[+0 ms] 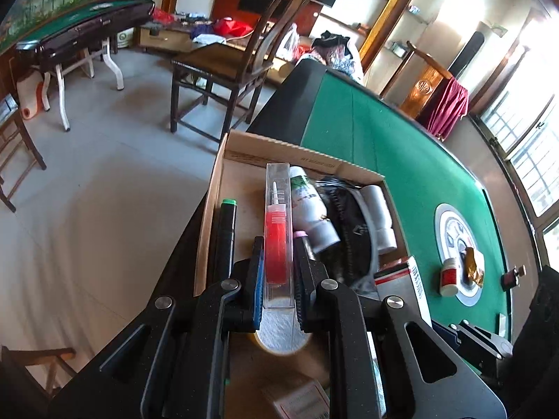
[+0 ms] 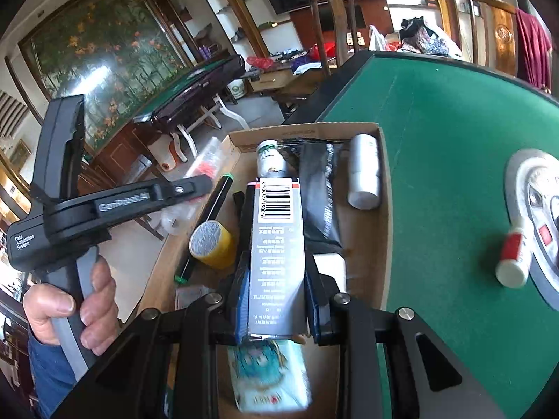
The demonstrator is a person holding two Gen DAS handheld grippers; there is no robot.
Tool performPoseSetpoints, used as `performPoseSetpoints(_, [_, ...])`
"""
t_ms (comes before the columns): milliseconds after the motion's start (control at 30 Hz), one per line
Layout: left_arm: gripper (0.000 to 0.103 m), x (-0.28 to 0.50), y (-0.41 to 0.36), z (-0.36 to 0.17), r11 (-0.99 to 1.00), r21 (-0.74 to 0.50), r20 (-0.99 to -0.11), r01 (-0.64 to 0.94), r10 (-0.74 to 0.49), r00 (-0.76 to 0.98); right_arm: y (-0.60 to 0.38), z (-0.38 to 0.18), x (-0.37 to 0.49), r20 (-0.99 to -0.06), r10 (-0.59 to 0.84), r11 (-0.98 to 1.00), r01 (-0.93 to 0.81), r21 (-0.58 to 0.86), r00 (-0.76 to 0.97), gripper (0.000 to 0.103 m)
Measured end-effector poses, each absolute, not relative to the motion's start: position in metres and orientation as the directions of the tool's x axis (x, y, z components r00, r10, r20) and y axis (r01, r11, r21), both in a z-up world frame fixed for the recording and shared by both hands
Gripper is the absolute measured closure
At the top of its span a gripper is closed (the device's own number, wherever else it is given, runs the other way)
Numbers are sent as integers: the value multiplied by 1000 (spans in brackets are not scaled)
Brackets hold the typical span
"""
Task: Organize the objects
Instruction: 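Carry the clear case and white box over the cardboard box with both tools, then open the left tool to drop the case while the right tool releases the box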
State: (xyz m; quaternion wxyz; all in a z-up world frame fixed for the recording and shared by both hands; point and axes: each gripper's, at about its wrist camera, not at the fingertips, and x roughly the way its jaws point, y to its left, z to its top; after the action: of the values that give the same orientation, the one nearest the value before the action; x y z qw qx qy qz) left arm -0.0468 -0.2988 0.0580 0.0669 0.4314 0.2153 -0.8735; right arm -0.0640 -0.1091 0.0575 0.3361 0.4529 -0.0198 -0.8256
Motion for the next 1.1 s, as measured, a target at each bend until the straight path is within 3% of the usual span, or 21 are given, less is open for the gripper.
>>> performPoseSetpoints(833, [89,-62,-308,39,-902,-330,-801,280,111,-588,-153,45,-79,-774,-512,-787,565,249,-372,76])
performPoseSetpoints(967, [74,-57,-310,43,-896,-342,-795,284,114,-596,-155,48,-75,-779,-497,-787,576,219,-383,75])
performPoseSetpoints(1100, [72,-51,-311,48,-893,-348,-788,286,113,-606,-153,53,-67,-768,-491,-786,589,187,-412,75])
